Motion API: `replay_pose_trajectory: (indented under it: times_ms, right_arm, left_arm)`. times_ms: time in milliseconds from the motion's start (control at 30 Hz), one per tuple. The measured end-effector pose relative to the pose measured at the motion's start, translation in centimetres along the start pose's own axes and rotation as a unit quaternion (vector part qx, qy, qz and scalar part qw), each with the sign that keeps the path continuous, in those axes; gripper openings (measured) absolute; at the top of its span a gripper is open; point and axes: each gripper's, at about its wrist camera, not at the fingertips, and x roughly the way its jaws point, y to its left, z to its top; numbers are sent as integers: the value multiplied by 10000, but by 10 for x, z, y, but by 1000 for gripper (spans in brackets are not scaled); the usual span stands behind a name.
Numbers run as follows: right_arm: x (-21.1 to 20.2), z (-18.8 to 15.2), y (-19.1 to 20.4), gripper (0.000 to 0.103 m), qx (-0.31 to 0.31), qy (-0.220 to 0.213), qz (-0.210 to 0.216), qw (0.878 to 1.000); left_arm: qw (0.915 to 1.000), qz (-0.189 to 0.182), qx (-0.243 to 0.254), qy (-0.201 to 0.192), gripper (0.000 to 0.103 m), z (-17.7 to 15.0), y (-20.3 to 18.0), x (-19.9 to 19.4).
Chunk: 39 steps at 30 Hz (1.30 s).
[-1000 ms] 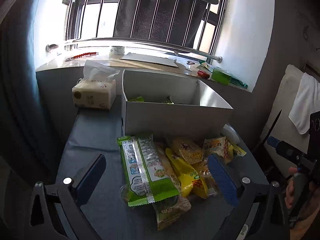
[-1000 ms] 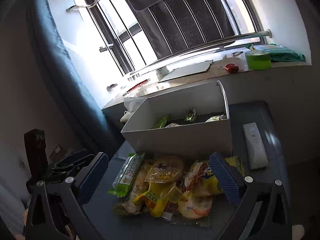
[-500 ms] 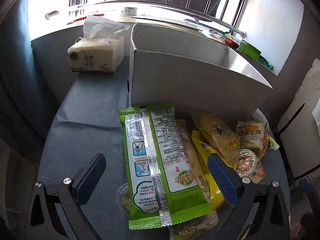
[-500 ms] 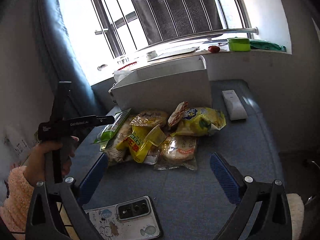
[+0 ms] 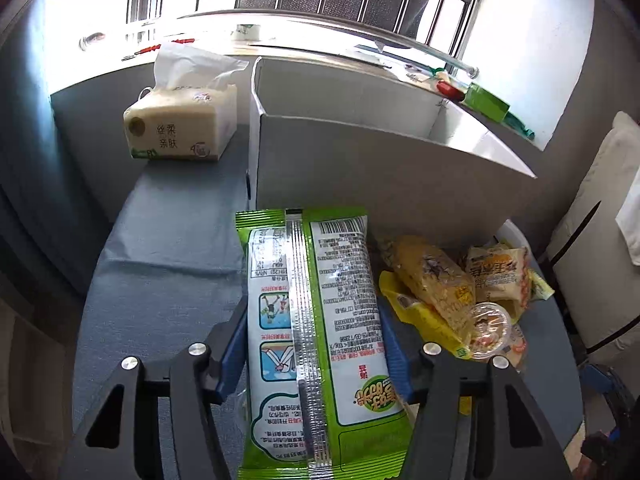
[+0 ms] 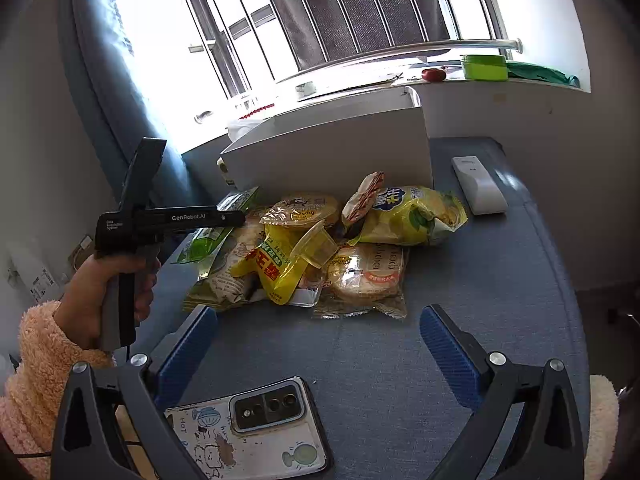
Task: Organize snacks
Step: 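Grasp the green-white biscuit pack with the left tool, then drop the biscuit pack into the box with the left tool while the right drops a snack stick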
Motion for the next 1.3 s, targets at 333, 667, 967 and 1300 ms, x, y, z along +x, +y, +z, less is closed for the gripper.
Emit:
replay_pose_trajectory:
  times_ms: [333,667,967,1300]
  right_arm:
    - [26,47,-14,103,-96,-196,-28,9998]
    - [102,92,-31,103,266,535,-242,9979]
    - [134,92,-22,22,-58,867,-394,9954]
    - [65,118,-19,22,-178,82,-153,9997]
  left_arm:
    - [9843,-785,27,-1578,63,-18,-16,-120]
    - [9795,-819,194,-1832,63,-23,-14,-147]
    - [9832,-820,229,-1614,63,-27,-14,-129]
    - [9816,-837,418,-1665,63,-2,-20,-119]
